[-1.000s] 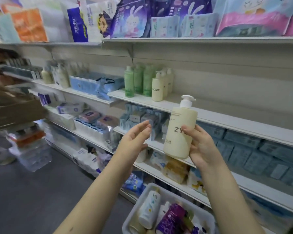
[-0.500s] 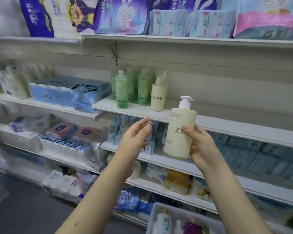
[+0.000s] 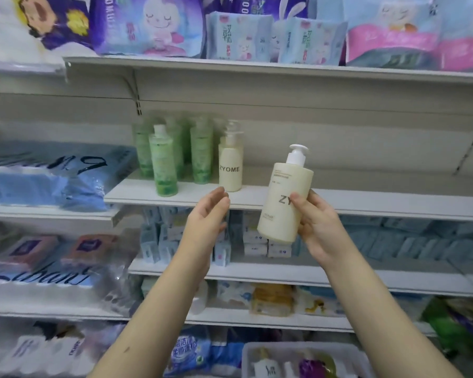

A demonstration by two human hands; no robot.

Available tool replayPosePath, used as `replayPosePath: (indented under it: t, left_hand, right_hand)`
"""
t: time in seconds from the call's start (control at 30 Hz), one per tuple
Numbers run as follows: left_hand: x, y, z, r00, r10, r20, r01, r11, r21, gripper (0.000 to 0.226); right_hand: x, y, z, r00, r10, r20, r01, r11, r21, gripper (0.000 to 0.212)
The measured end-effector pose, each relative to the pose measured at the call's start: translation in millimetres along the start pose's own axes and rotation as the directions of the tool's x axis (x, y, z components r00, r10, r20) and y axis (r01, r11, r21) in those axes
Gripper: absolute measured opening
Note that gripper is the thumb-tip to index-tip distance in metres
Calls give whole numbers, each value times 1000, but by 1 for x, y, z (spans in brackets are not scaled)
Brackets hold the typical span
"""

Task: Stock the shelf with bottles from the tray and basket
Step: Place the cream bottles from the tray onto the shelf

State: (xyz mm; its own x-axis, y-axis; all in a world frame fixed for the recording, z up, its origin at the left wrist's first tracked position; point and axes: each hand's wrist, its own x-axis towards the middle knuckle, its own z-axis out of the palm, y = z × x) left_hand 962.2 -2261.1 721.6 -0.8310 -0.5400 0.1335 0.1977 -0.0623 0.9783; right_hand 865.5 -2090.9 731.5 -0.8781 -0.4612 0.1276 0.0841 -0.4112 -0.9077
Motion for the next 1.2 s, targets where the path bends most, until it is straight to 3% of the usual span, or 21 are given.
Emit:
replayPosePath:
  t: [0.23,0.6,0.7,0.8,0.9,1.03,1.2]
  left_hand:
    - [22,-8,20,997,58,-44,-55,997,59,46]
    - [126,-28,21,995,97,5,-95,965,246,66]
    - [156,-40,17,998,50,27,-56,953,299,81]
    - [181,-50,8,1000,8,26,-16,949,315,93]
    - [200,-56,3,999,3,53,-22,937,348,88]
    - [219,-56,-1,996,26,82,-55,923,380,61]
    - [231,-58,-6,994,6,105,-51,902,428,72]
  right_hand:
    - [45,-2,-21,998,-14,62,17,998,-55,42]
    - [145,23,-19,998,-52,-20,48,984,-170,41]
    - [166,34,-18,998,-63,-1,62,980,-187,39]
    - [183,42,-18,998,-56,24,59,977,-204,52]
    - [193,51,-19,999,-38,38,45,975,-216,66]
    - [200,57,-23,998,-33,47,44,966,-253,67]
    - [197,53,-29,995,-32,97,70,904,-422,66]
